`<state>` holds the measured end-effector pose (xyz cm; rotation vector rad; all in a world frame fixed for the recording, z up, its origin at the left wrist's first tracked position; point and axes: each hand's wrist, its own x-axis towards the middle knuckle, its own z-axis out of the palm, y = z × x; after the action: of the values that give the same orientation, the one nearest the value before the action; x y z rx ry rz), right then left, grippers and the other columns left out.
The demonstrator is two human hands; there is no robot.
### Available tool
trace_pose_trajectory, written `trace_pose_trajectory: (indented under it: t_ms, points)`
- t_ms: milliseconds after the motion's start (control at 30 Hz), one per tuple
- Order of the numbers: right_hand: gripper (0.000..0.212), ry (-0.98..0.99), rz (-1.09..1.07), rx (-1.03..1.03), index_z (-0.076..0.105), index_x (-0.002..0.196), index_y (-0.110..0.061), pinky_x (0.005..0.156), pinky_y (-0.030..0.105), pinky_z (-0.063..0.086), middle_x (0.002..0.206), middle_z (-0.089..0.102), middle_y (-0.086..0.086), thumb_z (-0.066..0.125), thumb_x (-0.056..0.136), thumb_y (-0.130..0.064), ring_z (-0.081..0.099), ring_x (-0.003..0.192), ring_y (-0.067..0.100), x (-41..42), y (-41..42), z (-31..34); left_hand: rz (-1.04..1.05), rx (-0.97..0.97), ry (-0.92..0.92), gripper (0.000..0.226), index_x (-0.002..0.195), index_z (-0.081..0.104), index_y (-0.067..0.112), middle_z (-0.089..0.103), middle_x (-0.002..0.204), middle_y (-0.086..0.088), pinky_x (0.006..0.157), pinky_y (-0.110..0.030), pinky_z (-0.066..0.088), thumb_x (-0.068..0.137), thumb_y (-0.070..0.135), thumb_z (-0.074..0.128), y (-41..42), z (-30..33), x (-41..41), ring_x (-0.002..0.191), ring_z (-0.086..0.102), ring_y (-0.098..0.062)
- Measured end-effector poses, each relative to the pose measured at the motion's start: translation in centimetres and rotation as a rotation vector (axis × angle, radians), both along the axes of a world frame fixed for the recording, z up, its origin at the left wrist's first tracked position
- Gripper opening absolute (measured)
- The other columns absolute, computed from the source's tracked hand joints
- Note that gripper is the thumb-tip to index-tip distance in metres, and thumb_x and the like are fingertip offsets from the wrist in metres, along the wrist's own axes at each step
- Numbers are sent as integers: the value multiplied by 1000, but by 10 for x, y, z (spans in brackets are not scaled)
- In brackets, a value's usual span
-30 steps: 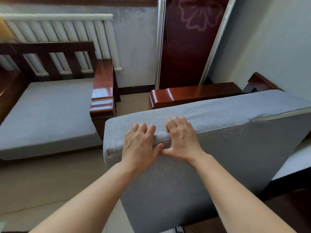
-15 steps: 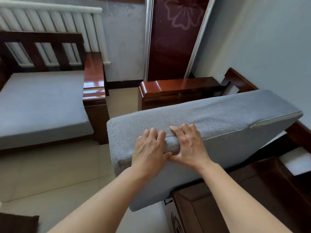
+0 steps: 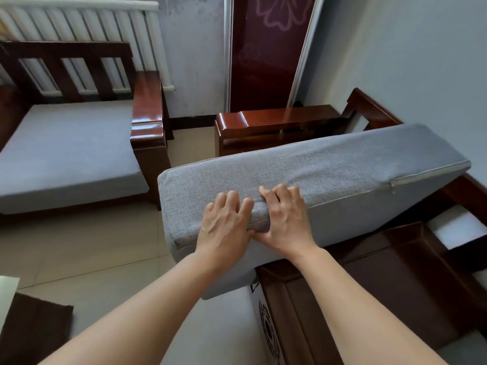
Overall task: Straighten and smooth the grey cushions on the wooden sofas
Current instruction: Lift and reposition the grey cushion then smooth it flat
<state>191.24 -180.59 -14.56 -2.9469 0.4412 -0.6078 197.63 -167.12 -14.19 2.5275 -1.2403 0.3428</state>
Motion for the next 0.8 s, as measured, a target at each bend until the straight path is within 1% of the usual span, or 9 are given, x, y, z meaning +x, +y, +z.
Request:
trace_pose_trajectory:
  t_ms: [133, 267, 333, 433, 500, 533, 600, 700, 800]
  points:
    - [100, 2, -12, -12, 60, 118, -10, 69, 38, 49, 100, 57, 5, 86, 34, -58, 53, 89, 27, -13, 7, -3, -25, 5, -66, 54, 90, 46, 18, 47, 87, -4, 61, -32, 37, 52, 25, 83, 7, -6, -11, 77, 45, -22]
    - [98, 6, -16, -30, 59, 117, -11, 68, 39, 50, 99, 57, 5, 87, 35, -57, 53, 87, 27, -23, 8, -3, -81, -11, -92, 54, 92, 46, 19, 48, 87, -3, 60, -30, 34, 53, 27, 83, 12, -3, -17, 76, 46, -21]
    - [97, 3, -27, -29, 58, 118, -11, 70, 38, 49, 100, 56, 4, 88, 36, -54, 51, 88, 26, -27, 10, -6, -93, -14, -89, 50, 95, 45, 21, 46, 90, -2, 64, -29, 31, 57, 21, 78, 21, -4, -20, 80, 41, -20]
    - [96, -6, -39, -17, 54, 120, -11, 72, 37, 47, 101, 54, 4, 87, 39, -51, 47, 91, 24, -36, 17, -11, -148, 5, -101, 56, 104, 50, 25, 47, 104, -1, 74, -34, 36, 56, 17, 76, 43, -9, -16, 93, 42, -21]
    - [95, -17, -50, -16, 53, 121, -11, 73, 36, 45, 101, 53, 4, 86, 40, -49, 45, 91, 23, -44, 21, -16, -203, 59, -155, 70, 116, 51, 26, 50, 119, -4, 84, -46, 43, 53, 25, 80, 61, -13, -12, 108, 43, -25]
    - [95, -19, -59, -18, 52, 121, -11, 73, 36, 45, 101, 52, 3, 86, 40, -48, 44, 91, 22, -47, 24, -17, -223, 108, -187, 80, 124, 50, 27, 49, 128, -5, 88, -54, 43, 51, 29, 83, 70, -16, -10, 116, 42, -26]
    - [97, -19, -84, -39, 50, 121, -10, 74, 37, 45, 101, 52, 4, 87, 39, -47, 42, 91, 21, -50, 28, -20, -239, 210, -203, 97, 135, 45, 29, 42, 141, -5, 93, -64, 38, 48, 36, 87, 80, -21, -7, 127, 37, -27]
    - [98, -40, -141, -58, 52, 121, -8, 74, 38, 46, 101, 52, 5, 89, 37, -43, 41, 90, 22, -45, 32, -23, -246, 212, -194, 102, 139, 40, 30, 36, 146, -5, 96, -66, 34, 50, 37, 88, 77, -25, -1, 131, 35, -30]
    - [97, -48, -181, -53, 52, 122, -7, 76, 39, 46, 102, 52, 5, 89, 38, -41, 38, 92, 22, -44, 38, -26, -295, 172, -211, 98, 137, 41, 28, 37, 144, -6, 97, -61, 37, 51, 34, 87, 75, -27, 2, 127, 37, -32]
